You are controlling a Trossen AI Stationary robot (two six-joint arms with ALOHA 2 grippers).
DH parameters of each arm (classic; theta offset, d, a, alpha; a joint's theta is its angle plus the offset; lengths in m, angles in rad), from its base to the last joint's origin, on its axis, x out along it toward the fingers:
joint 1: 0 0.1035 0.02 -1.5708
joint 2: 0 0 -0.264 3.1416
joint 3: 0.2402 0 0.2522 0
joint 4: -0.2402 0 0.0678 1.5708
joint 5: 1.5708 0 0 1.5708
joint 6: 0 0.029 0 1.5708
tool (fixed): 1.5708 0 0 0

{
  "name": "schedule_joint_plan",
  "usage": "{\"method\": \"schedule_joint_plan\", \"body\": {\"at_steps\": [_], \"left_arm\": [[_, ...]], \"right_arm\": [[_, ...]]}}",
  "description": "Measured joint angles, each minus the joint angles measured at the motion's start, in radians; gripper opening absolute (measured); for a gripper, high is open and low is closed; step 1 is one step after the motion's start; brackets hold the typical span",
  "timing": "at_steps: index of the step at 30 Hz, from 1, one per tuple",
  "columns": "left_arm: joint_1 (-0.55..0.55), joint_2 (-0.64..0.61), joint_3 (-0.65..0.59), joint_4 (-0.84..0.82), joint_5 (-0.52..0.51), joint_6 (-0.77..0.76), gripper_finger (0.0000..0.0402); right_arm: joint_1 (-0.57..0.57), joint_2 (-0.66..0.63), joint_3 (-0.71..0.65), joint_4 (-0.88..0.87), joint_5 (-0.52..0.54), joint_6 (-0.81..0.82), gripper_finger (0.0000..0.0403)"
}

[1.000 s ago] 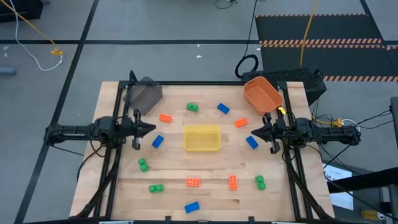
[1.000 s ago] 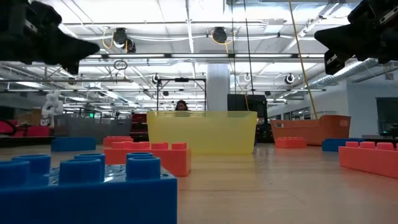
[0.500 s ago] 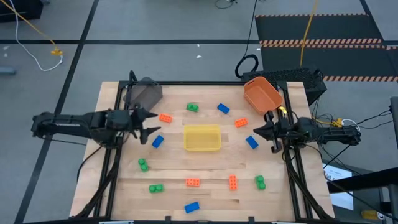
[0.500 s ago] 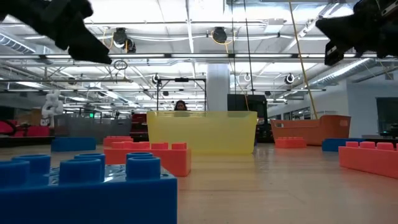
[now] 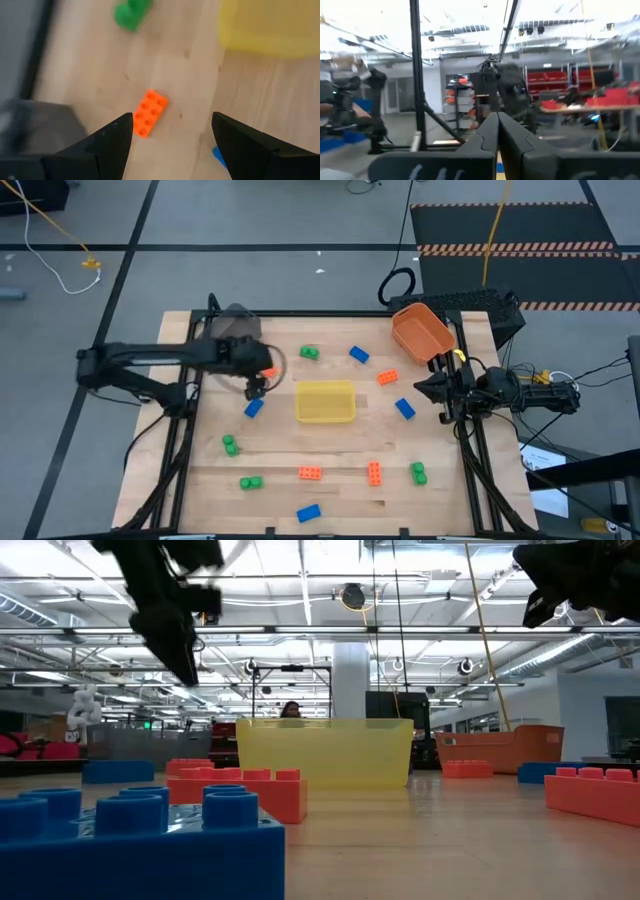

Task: Sort & place blocks by color
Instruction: Put the orange game piece into the black bin

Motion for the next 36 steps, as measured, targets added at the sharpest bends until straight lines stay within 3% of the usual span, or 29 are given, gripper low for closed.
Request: {"method": "schedule_joint_plan", "body": {"at_steps": [7, 15, 19, 22, 27, 31, 36], "left_arm": [[0.105, 0.290, 0.151, -0.165, -0.013, 0.128, 0.0280], [0.139, 0.380, 0.251, -0.184, 0.121, 0.182, 0.0314], [0.146, 0.407, 0.250, -0.183, 0.148, 0.200, 0.0319], [0.165, 0.432, 0.250, -0.180, 0.144, 0.216, 0.0319], [0.191, 0.492, 0.223, -0.152, 0.018, 0.345, 0.0319], [0.238, 0.550, 0.176, -0.138, -0.016, 0.337, 0.0319], [0.253, 0.542, 0.140, -0.126, -0.012, 0.324, 0.0319]], "right_arm": [[0.000, 0.000, 0.000, 0.001, 0.211, -0.198, 0.0000], [0.000, 0.001, 0.031, 0.086, 0.508, -0.387, 0.0000], [0.000, 0.000, 0.036, 0.096, 0.542, -0.390, 0.0000], [0.000, 0.000, 0.036, 0.039, 0.541, -0.301, 0.0000], [0.000, 0.002, 0.036, -0.086, 0.539, -0.128, 0.0000], [0.000, 0.014, 0.036, -0.068, 0.540, -0.194, 0.0000], [0.000, 0.019, 0.037, -0.088, 0.470, 0.030, 0.0000]]}}
